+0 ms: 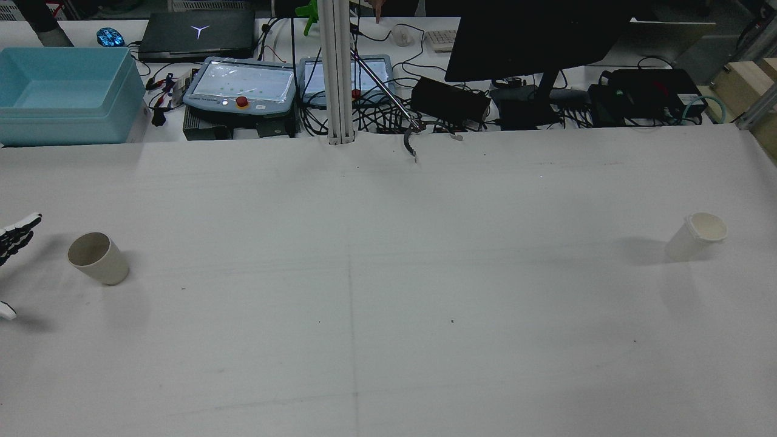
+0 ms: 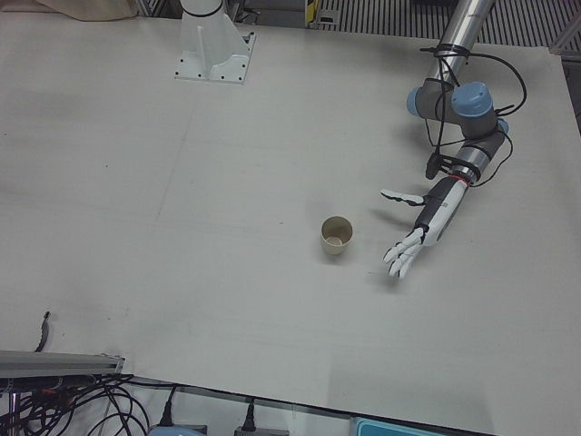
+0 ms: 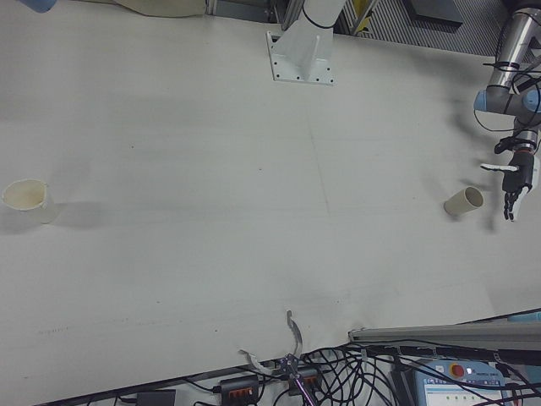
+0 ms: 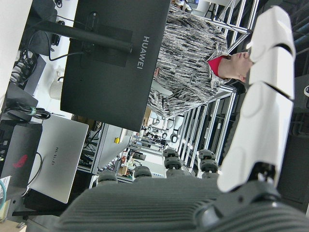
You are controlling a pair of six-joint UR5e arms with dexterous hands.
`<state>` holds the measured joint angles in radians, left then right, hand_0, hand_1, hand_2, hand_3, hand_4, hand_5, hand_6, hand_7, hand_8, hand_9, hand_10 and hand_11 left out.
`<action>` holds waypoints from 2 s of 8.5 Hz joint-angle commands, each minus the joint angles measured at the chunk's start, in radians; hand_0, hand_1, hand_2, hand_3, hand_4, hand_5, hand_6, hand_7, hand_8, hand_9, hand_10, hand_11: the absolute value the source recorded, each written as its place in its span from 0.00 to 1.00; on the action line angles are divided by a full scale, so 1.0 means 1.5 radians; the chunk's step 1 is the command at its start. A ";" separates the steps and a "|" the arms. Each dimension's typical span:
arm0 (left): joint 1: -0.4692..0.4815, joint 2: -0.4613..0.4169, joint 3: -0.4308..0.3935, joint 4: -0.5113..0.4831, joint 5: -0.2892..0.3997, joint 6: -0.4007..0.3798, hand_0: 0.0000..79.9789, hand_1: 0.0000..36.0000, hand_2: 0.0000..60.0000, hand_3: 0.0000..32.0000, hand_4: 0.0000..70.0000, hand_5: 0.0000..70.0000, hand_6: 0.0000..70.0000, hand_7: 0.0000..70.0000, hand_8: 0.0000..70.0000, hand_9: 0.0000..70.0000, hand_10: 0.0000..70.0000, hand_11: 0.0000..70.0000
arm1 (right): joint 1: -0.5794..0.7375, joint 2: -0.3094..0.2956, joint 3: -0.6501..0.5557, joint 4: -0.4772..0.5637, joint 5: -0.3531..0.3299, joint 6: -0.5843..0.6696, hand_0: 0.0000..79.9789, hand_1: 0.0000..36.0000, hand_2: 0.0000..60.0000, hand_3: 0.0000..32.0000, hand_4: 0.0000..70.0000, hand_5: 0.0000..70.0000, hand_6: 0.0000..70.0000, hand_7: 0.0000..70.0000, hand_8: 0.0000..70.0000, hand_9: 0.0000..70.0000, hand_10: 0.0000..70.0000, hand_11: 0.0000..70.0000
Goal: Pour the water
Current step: 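Move the left hand to the beige cup and wrap fingers around it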
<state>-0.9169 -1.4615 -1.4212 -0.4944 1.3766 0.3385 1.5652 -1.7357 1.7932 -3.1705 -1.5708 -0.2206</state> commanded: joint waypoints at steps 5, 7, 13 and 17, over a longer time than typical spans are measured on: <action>0.064 -0.072 0.031 0.033 -0.044 -0.005 1.00 0.66 0.00 0.00 0.36 0.00 0.11 0.04 0.01 0.00 0.00 0.03 | 0.000 -0.004 -0.001 0.001 0.000 0.000 0.64 0.59 0.18 0.00 0.00 0.10 0.16 0.06 0.02 0.01 0.00 0.00; 0.064 -0.086 0.033 0.045 -0.044 -0.004 1.00 0.66 0.00 0.00 0.37 0.00 0.11 0.04 0.01 0.00 0.00 0.03 | -0.001 -0.004 -0.003 0.001 0.000 0.000 0.64 0.59 0.19 0.00 0.00 0.10 0.16 0.07 0.03 0.02 0.00 0.00; 0.088 -0.114 0.032 0.064 -0.046 -0.004 1.00 0.66 0.00 0.00 0.37 0.00 0.11 0.05 0.01 0.00 0.00 0.03 | 0.000 -0.003 -0.010 0.001 0.000 0.000 0.64 0.58 0.19 0.00 0.00 0.10 0.16 0.06 0.03 0.02 0.00 0.00; 0.117 -0.128 0.024 0.081 -0.098 -0.044 1.00 0.79 0.00 0.00 0.41 0.00 0.13 0.08 0.01 0.00 0.00 0.05 | 0.000 -0.004 -0.010 0.001 0.000 0.000 0.64 0.58 0.18 0.00 0.00 0.09 0.14 0.02 0.02 0.02 0.00 0.00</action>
<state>-0.7786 -1.6452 -1.3819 -0.3920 1.2895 0.3160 1.5646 -1.7408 1.7780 -3.1687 -1.5716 -0.2209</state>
